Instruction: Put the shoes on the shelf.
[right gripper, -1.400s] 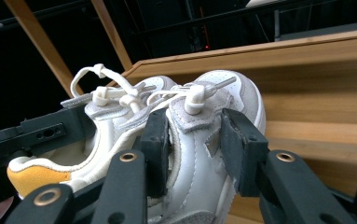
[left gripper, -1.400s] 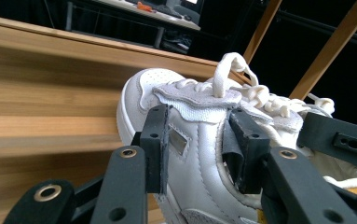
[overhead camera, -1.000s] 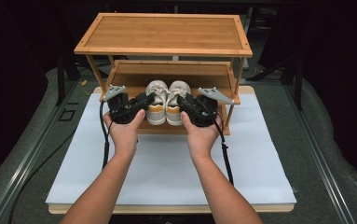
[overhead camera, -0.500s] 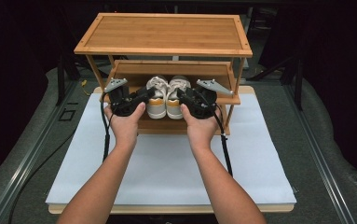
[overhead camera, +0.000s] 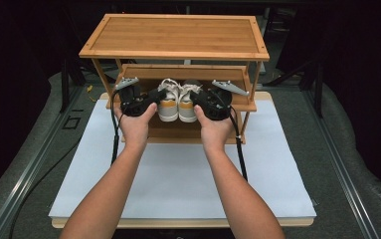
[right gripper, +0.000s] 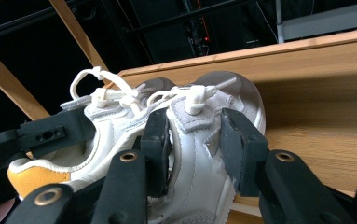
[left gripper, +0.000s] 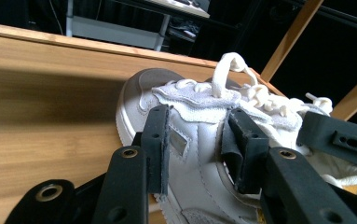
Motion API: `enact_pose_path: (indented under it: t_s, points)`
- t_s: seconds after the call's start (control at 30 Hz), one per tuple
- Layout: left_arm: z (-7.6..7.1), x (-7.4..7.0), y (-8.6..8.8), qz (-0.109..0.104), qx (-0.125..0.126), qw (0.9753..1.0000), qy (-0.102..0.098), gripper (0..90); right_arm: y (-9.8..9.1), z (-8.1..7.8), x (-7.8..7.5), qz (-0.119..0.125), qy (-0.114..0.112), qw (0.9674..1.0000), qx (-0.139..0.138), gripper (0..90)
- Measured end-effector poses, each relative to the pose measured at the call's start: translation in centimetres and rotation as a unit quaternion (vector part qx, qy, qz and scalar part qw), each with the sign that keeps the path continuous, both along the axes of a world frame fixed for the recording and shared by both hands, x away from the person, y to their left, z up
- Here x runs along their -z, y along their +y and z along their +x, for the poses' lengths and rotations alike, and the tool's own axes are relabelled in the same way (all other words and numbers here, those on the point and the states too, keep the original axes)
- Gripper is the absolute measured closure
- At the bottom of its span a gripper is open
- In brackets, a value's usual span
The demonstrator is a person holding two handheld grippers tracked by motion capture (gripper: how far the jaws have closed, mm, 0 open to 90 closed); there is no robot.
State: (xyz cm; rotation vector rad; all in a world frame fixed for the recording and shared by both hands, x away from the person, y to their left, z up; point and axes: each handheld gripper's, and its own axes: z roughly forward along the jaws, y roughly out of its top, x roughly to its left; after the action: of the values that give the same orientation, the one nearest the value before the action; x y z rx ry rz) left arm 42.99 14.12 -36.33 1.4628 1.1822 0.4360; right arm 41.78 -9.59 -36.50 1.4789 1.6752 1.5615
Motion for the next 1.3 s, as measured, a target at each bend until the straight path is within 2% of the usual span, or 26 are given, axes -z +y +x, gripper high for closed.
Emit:
enact_pose_path:
  t_s: [0.1,0.13,0.17,0.23,0.27,0.33,0.37,0.4,0.43,0.53,0.57,0.67,0.7,1.0,1.03,1.07,1.1,1.13,1.2,1.23,1.27,1.3]
  points:
    - [0.5,0.0,0.0,-0.001,0.0,1.0,0.005,63.3,0.1,0.5,0.1,0.009,0.003,0.9999,0.005,63.4]
    - [0.6,0.1,0.1,-0.006,0.002,1.0,0.007,63.3,0.1,0.6,0.0,0.009,0.011,0.9999,0.009,63.4]
    - [0.8,0.1,0.1,-0.007,0.002,0.9999,0.008,63.2,0.1,0.7,0.1,0.016,0.003,0.9999,0.006,63.4]
    - [0.9,0.0,0.1,-0.004,0.002,0.9999,0.01,63.0,0.0,0.8,0.0,0.004,0.013,0.9999,0.005,63.3]
    - [0.9,-0.1,0.1,-0.005,0.003,0.9999,0.012,62.9,0.0,0.9,0.0,0.012,0.008,0.9999,0.005,63.1]
    - [1.1,0.0,0.2,-0.018,0.006,0.9997,0.017,61.0,-0.2,1.1,0.0,0.02,0.011,0.9997,-0.003,61.9]
    - [1.1,0.0,0.2,-0.018,0.006,0.9997,0.017,60.0,-0.2,1.1,0.0,0.02,0.011,0.9997,-0.003,61.9]
    - [1.3,0.0,0.4,-0.029,0.008,0.9993,0.022,59.2,-0.4,1.3,0.0,0.03,0.017,0.9994,-0.004,59.7]
    - [1.3,0.0,0.4,-0.03,0.009,0.9993,0.022,58.6,-0.4,1.4,0.0,0.032,0.018,0.9993,-0.005,58.6]
    - [1.4,-0.1,0.4,-0.022,0.009,0.9994,0.023,57.3,-0.3,1.4,-0.1,0.025,0.016,0.9996,-0.002,55.6]
    - [1.4,-0.2,0.4,-0.018,0.009,0.9995,0.024,57.0,-0.4,1.3,-0.2,0.022,0.024,0.9994,-0.009,54.5]
    - [1.6,-0.3,0.5,-0.019,0.013,0.9994,0.025,54.6,-0.4,1.5,-0.3,0.021,0.02,0.9996,-0.001,52.2]
    - [1.6,-0.3,0.5,-0.019,0.013,0.9994,0.025,53.8,-0.4,1.5,-0.3,0.023,0.021,0.9995,-0.01,51.5]
    - [1.7,-0.4,0.7,-0.022,0.023,0.9991,0.029,52.5,-0.6,1.6,-0.5,0.03,0.008,0.9995,-0.008,53.4]
    - [1.6,-0.6,0.9,-0.032,0.028,0.9988,0.023,51.1,-0.6,1.4,-0.6,0.026,0.007,0.9996,-0.006,53.8]
    - [1.6,-0.6,0.9,-0.032,0.028,0.9988,0.023,49.3,-0.6,1.3,-0.8,0.013,0.011,0.9998,-0.01,53.8]
    - [1.6,-0.7,1.0,-0.039,0.031,0.9986,0.018,49.3,-0.6,1.3,-0.8,0.013,0.011,0.9998,-0.01,53.8]
    - [1.3,-1.3,1.0,-0.033,0.026,0.9991,0.009,48.8,-0.3,1.3,-0.9,0.006,-0.002,0.9999,-0.012,53.8]
    - [1.3,-1.5,1.0,-0.032,0.027,0.9991,0.006,48.8,-0.3,1.2,-1.1,0.002,0.003,0.9999,-0.015,53.8]
    - [1.2,-1.7,1.0,-0.03,0.031,0.9991,0.007,48.7,-0.2,1.3,-1.1,0.01,-0.006,0.9999,-0.011,53.7]
    - [1.1,-1.8,0.9,-0.029,0.032,0.9991,0.007,48.8,-0.2,1.2,-1.2,0.003,0.002,1.0,-0.007,53.6]
    - [1.0,-1.9,0.9,-0.028,0.033,0.999,0.007,49.0,-0.1,1.1,-1.3,0.003,0.001,1.0,0.0,53.5]
